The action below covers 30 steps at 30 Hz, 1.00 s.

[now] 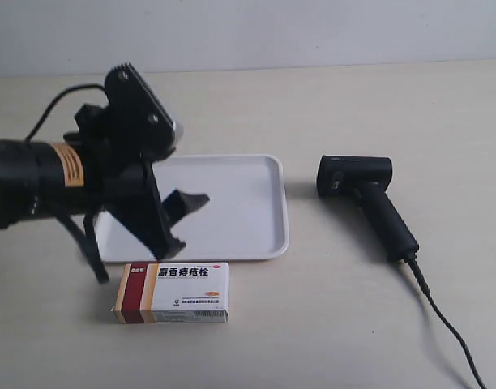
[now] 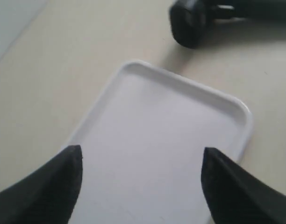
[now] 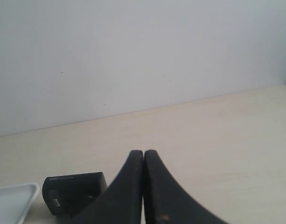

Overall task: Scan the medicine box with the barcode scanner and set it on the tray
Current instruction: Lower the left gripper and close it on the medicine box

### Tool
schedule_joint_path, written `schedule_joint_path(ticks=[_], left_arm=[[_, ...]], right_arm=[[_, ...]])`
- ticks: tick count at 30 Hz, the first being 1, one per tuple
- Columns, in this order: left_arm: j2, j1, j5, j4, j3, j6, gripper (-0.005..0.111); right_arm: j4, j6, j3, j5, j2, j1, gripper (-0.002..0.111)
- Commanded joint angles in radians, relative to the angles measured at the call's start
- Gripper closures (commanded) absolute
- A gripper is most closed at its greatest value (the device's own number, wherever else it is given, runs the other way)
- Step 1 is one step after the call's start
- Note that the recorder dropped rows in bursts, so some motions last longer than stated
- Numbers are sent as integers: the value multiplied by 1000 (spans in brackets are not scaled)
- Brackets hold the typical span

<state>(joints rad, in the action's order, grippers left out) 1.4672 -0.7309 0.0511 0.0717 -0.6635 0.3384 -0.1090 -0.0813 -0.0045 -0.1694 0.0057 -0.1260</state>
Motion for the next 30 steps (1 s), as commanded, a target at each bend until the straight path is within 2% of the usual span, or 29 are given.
schedule_joint_path(ticks=[1,4,8,12,14,18,24,25,27,30], left_arm=[[9,37,-105,0,-129,-26,42],[52,23,-132,-19,-180,-33,55],[109,-26,-176,-26,-206,-25,83],[113,-95,-334,-43,-229,23,107],[105,-133,-375,-64,-231,23,107],[102,-188,-362,-82,-231,20,107],[110,-195,-421,-83,-231,-19,107],[112,-195,-457,-78,-231,35,107],[114,-195,-571,-125,-231,257,107],[114,-158,-679,-450,-231,717,107]], right_arm=[[3,2,5,11,-6,4,108],[3,2,5,11,-6,4,108],[3,2,5,11,-6,4,108],[3,2,5,11,-6,4,108],[3,2,5,11,-6,4,108],[3,2,5,11,-6,4,108],[3,2,5,11,-6,4,108],[3,2,5,11,-6,4,108],[3,2,5,11,-6,4,108],[3,2,5,11,-6,4,108]])
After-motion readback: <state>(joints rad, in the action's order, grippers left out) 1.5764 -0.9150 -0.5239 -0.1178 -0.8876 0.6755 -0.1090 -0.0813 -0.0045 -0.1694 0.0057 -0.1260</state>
